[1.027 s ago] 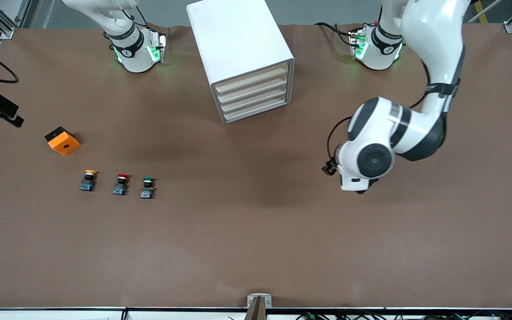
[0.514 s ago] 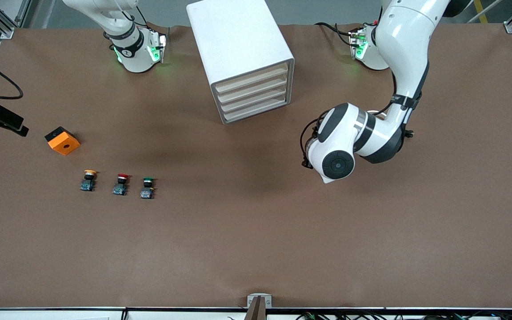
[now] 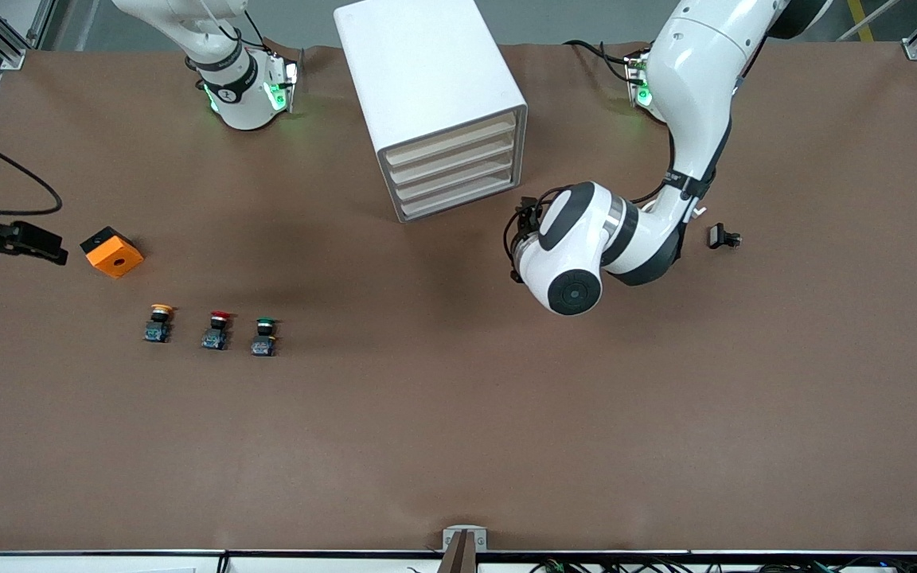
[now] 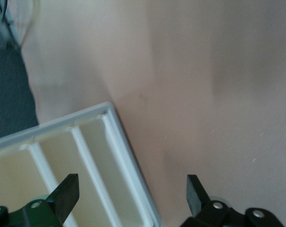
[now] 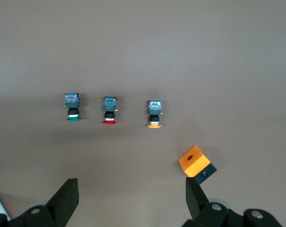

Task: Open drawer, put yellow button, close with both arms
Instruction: 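Reach the left gripper to the drawer handle while the right gripper approaches buttons, then grasp the drawer handle with the left gripper while the right gripper descends, then pull the drawer open with the left gripper while the right grasps the button, then lift the yellow button with the right gripper while the left gripper withdraws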

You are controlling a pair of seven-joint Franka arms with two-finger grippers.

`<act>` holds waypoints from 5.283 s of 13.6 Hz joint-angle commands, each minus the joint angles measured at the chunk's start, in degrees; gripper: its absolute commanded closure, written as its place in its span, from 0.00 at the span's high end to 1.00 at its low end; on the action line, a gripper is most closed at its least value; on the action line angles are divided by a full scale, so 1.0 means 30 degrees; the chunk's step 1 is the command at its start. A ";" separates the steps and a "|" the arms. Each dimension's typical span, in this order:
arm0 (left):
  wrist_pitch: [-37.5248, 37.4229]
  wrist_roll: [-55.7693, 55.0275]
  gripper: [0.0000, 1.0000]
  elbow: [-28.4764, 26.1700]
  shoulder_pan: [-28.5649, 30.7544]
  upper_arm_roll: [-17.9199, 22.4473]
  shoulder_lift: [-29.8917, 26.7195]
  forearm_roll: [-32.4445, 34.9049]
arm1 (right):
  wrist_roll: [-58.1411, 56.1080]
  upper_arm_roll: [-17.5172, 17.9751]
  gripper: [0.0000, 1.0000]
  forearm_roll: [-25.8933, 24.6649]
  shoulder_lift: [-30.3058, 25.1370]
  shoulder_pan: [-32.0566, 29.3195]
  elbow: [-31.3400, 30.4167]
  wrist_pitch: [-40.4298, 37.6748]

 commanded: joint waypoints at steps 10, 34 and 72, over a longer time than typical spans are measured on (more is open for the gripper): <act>-0.2720 -0.5581 0.88 0.0332 -0.1241 0.0159 0.0605 -0.6865 | -0.3698 0.0178 1.00 -0.0828 0.0471 -0.1914 -0.7222 0.9123; -0.5095 -0.8720 0.00 0.0420 -0.1158 0.0275 0.1720 -0.9154 | -0.1178 0.0207 1.00 -0.0681 0.5773 -0.2090 -1.0888 1.8676; -0.3747 0.5922 1.00 0.4756 0.0725 1.2726 -0.0008 -0.6726 | 2.5285 0.0383 0.00 -0.0243 -0.0994 1.2517 -0.1577 -0.0982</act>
